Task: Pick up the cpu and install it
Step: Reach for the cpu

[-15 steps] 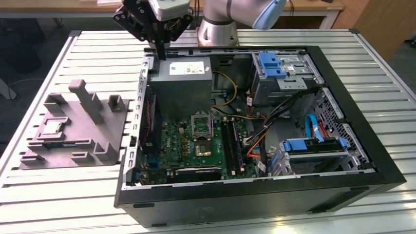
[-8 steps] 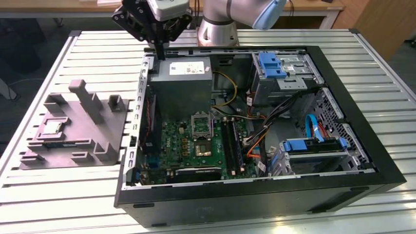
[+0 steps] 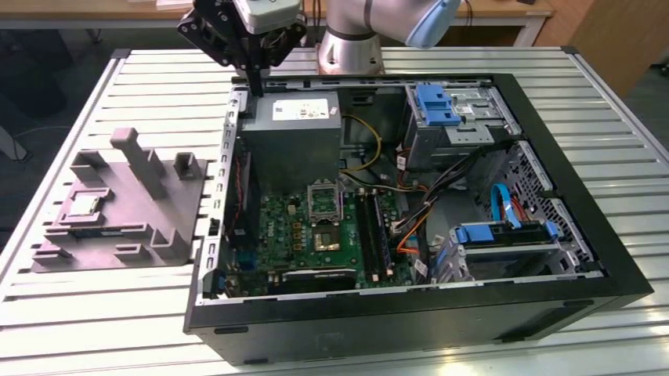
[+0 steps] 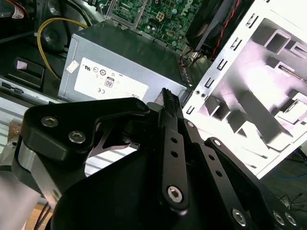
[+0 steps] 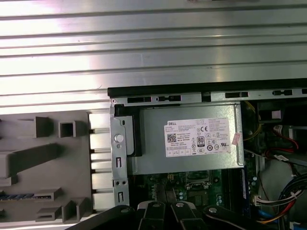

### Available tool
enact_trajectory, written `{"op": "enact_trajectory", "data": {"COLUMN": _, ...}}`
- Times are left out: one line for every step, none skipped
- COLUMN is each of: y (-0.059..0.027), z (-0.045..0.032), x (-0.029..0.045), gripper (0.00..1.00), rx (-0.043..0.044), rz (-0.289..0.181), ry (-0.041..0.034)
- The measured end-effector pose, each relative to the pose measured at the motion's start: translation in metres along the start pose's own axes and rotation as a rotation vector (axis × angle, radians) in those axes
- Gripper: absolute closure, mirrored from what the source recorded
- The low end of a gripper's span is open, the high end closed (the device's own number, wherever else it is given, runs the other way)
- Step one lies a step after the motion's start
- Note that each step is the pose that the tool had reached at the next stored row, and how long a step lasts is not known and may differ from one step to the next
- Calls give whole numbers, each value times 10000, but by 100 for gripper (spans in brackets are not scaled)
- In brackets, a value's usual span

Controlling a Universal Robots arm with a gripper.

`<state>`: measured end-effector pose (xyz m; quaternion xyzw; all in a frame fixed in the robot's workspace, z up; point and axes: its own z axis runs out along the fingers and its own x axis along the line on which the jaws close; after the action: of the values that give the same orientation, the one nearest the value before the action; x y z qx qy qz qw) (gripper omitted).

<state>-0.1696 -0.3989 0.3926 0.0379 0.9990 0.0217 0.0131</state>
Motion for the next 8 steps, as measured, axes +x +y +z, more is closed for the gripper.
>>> {"op": "enact_trajectory", "data": {"y": 0, "z": 0, "x": 5, "gripper": 89, "rx": 1, "rz": 0, "ry": 0}}
{"op": "enact_trajectory", "data": {"y": -1, "z": 0, "x": 9, "gripper": 89, "rx": 1, "rz": 0, "ry": 0}}
{"op": "enact_trajectory", "data": {"y": -1, "z": -1, "x": 15, "gripper": 89, "rx": 0, "rz": 0, "ry": 0}}
{"op": "enact_trajectory", "data": {"y": -2, "z": 0, "x": 20, "gripper": 89, "rx": 0, "rz": 0, "ry": -1}}
{"op": "enact_trajectory", "data": {"y": -2, "z": -1, "x": 26, "gripper": 89, "rx": 0, "rz": 0, "ry": 0}}
{"op": "enact_trajectory", "data": {"y": -2, "z": -1, "x": 31, "gripper": 89, "rx": 1, "rz": 0, "ry": 0}}
{"op": "enact_trajectory", "data": {"y": -3, "z": -1, "x": 36, "gripper": 89, "rx": 0, "rz": 0, "ry": 0}}
{"op": "enact_trajectory", "data": {"y": -3, "z": -1, "x": 39, "gripper": 89, "rx": 1, "rz": 0, "ry": 0}}
